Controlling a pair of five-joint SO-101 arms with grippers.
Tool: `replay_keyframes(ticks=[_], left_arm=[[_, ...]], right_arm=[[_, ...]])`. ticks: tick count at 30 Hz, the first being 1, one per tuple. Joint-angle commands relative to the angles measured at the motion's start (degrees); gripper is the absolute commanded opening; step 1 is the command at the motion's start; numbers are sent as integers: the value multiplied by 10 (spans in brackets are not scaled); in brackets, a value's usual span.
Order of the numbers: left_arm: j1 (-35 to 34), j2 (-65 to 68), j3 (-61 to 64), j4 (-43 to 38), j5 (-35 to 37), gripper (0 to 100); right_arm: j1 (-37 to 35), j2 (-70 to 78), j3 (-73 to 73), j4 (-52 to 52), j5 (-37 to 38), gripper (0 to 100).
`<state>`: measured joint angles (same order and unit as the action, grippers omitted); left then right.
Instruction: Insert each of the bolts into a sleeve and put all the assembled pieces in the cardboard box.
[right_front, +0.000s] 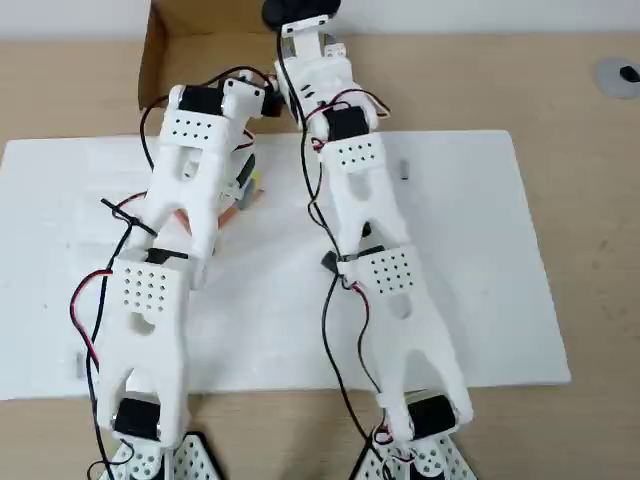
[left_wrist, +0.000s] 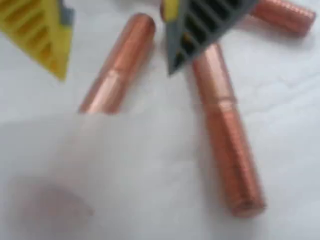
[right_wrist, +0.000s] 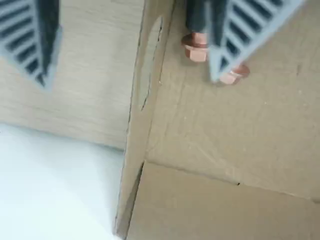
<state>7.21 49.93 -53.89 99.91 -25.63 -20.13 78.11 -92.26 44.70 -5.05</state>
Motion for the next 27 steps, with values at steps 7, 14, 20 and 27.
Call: replay_keyframes(ticks=[7, 14, 20, 27], left_arm=[[63, 14, -9, -21, -4, 143], [71, 81, -10, -55, -4, 143], [69, 86, -29, -53, -5, 98], [62, 82, -34, -41, -5, 7]], right_arm=[[8, -41, -32, -1, -5, 246], [40, -43, -32, -30, -5, 246], [60, -43, -32, -29, -5, 246], [60, -44, -33, -29, -5, 246]])
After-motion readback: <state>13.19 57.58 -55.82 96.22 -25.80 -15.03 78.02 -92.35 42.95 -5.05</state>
